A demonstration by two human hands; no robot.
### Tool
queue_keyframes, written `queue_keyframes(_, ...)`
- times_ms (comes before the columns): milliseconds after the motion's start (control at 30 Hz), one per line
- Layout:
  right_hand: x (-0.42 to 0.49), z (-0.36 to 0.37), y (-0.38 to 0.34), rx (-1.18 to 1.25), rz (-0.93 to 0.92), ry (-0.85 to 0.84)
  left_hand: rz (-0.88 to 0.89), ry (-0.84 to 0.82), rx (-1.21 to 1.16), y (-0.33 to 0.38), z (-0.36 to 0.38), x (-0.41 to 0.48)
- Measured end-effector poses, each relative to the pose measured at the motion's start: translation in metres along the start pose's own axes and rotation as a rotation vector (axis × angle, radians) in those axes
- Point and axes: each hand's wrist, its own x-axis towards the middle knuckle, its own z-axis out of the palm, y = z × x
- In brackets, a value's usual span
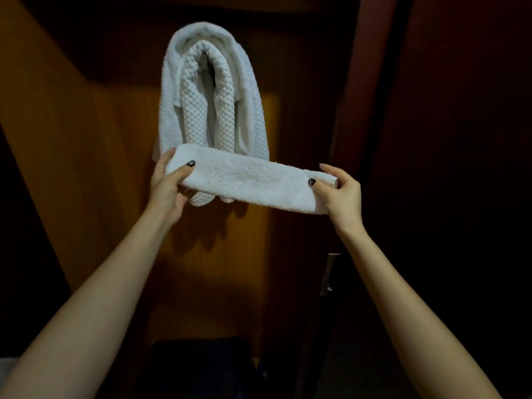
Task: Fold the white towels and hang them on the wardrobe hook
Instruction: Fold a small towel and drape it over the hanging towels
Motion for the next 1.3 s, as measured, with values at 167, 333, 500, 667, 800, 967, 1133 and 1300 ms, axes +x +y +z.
queue_keyframes(167,0.029,0.005,-0.026,-0.001,-0.026,-0.060,0.037,-0.126,0.204,0.032,-0.012,0.021)
queue_keyframes(333,0.062,0.009,-0.050,-0.006,-0.102,-0.180,0.023,-0.355,0.414,0.066,-0.034,0.042)
queue_keyframes(500,0.076,0.021,-0.066,0.004,-0.211,-0.284,0.103,-0.270,0.367,0.085,-0.032,0.056)
queue_keyframes(667,0.082,0.039,-0.071,0.033,-0.306,-0.354,0.172,-0.178,0.257,0.091,-0.040,0.075)
queue_keyframes(800,0.088,0.056,-0.070,0.000,-0.310,-0.325,0.250,-0.162,0.259,0.093,-0.044,0.083)
queue_keyframes(967,0.099,0.083,-0.066,-0.045,-0.367,-0.109,0.394,-0.139,0.355,0.099,-0.039,0.101)
queue_keyframes(1133,0.127,0.090,-0.086,0.023,-0.438,-0.016,0.544,-0.239,0.291,0.119,-0.023,0.120)
queue_keyframes(1300,0.165,0.094,-0.119,0.044,-0.483,0.048,0.538,-0.307,0.225,0.156,-0.006,0.147)
